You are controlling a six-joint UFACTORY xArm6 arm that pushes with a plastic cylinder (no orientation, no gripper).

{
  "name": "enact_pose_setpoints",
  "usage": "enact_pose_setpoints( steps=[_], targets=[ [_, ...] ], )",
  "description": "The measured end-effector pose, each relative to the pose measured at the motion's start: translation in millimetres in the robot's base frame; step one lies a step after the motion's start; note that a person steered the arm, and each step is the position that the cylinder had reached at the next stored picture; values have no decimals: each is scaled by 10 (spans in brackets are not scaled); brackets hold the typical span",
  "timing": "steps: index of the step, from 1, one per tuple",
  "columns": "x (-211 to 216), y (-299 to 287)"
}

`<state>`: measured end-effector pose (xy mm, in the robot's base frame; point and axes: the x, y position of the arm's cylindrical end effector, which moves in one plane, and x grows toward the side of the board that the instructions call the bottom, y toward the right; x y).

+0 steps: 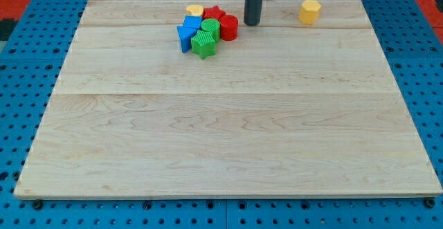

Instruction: Separate the blue triangle from the group of blocks

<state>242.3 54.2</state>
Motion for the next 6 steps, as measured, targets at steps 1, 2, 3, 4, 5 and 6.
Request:
enact_pose_setpoints(
  steps=[1, 2, 3, 4, 5, 6],
  targets=[
    [-257, -453],
    [102, -666],
    [377, -748],
    [448, -745],
    [424, -796],
    [348, -946]
  ],
)
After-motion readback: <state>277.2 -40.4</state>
